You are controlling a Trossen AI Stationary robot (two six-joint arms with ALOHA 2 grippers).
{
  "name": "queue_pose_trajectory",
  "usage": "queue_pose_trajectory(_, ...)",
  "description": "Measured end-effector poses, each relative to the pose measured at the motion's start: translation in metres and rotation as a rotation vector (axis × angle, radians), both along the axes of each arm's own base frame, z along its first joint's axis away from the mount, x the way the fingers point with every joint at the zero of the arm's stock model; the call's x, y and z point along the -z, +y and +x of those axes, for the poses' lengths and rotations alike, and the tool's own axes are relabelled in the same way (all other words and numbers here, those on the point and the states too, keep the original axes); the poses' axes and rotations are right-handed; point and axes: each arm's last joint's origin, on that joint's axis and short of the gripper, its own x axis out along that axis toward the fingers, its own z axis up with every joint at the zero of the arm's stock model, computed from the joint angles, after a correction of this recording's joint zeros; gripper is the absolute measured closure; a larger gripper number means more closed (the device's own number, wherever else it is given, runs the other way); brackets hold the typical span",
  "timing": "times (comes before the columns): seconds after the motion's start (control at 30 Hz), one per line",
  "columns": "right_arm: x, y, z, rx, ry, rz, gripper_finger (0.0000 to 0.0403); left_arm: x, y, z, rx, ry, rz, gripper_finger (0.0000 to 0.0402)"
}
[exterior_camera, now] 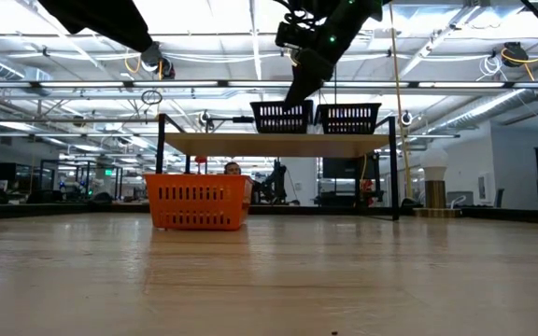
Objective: Pick & Place Office Desk Supplies
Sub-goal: Put the black bin on the shelf, then put the orange bin on the shelf
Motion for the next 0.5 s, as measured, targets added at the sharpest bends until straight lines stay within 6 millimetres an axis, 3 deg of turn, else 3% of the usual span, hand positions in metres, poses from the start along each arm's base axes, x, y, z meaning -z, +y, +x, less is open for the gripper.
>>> queue_pose_trajectory(0.23, -0.0001, -0.0001, 0.0000, -0.008, 0.003, -0.009, 0.0329, 0.0000, 0.0000, 0.0000, 0.000, 0.000, -0.001, 0.0314)
queue_pose_trajectory(0.5, -0.0049, -0.0023, 0.0001, -0.002, 0.008, -0.121, 0.0258, 0.0000, 0.0000, 0.0000, 0.000, 0.000, -0.001, 0.0314)
